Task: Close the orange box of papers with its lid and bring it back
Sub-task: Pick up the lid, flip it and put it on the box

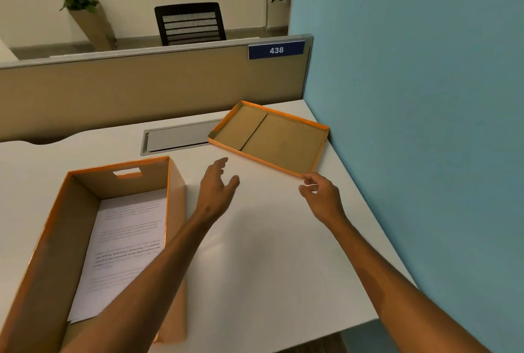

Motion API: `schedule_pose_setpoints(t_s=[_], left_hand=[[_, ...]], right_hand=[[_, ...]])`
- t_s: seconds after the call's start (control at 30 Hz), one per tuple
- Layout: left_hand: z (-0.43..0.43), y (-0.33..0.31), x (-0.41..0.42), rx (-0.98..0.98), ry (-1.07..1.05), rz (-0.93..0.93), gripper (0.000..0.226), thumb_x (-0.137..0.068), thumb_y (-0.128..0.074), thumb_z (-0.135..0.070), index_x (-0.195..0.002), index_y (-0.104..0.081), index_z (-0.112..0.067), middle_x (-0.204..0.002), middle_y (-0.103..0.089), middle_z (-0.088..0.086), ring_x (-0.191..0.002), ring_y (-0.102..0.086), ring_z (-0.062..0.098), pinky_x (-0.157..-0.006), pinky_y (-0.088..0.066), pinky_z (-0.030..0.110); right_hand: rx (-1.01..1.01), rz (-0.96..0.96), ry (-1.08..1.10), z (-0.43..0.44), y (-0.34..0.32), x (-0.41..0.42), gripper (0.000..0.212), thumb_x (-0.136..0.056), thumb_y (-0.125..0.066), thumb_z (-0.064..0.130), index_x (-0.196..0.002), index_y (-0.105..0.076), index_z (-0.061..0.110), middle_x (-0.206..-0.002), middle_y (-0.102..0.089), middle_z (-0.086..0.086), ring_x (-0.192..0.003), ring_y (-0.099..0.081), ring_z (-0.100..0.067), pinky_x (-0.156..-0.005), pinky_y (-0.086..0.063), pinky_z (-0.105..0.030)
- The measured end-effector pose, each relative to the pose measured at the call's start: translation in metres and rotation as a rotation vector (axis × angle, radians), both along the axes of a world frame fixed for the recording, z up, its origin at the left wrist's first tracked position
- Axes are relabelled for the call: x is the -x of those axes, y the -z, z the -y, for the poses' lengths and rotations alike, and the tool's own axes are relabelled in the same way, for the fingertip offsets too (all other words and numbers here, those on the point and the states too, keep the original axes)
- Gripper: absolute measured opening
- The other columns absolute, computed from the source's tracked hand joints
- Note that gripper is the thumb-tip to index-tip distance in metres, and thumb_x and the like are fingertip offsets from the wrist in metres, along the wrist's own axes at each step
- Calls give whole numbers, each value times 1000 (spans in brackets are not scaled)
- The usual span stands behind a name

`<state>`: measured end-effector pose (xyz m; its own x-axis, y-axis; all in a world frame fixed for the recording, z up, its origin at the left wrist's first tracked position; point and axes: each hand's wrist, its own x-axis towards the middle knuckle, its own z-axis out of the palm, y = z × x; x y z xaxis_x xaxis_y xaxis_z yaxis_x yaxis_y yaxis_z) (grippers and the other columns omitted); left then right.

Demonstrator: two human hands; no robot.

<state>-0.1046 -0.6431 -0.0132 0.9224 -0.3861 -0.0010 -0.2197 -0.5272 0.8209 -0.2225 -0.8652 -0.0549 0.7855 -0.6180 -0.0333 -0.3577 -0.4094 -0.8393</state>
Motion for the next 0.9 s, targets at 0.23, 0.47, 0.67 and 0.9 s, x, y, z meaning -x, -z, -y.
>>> schedule_pose_setpoints(t_s=[0.23, 0.47, 0.67, 0.9], left_hand=[[29, 40, -92, -152, -31, -82, 63, -92, -66, -23, -146, -40, -6, -149, -45, 20, -131, -50, 36, -103, -45, 48], [75, 85, -120, 43, -115, -449, 68, -90, -69, -25, -148, -36, -11, -145, -49, 17, -116, -58, 31, -92, -48, 37], [116, 100, -127, 518, -351, -1012, 40, -90, -67, -6, -126, -53, 5, -112, -58, 22, -108, -63, 39, -90, -55, 44], [137, 111, -125, 638, -358, -1157, 7, -92, -64, -1, -91, -59, 4, -98, -59, 22, -90, -63, 36, -83, -56, 41]], right_hand=[[22, -147, 141, 29, 27, -48, 40, -90, -68, 19, -127, -58, 6, -121, -58, -15, -104, -61, -27, -81, -45, -29], [-112, -208, 373, 53, 55, -91, 48, -87, -70, 16, -130, -52, 6, -126, -57, -19, -105, -60, -34, -80, -49, -36], [-370, -182, 646, 72, 65, -113, 32, -78, -66, 8, -110, -65, 12, -104, -68, -17, -78, -67, -32, -73, -61, -49], [-488, -159, 666, 84, 66, -116, 24, -73, -65, -8, -79, -65, 15, -90, -71, -21, -61, -58, -29, -48, -42, -29]])
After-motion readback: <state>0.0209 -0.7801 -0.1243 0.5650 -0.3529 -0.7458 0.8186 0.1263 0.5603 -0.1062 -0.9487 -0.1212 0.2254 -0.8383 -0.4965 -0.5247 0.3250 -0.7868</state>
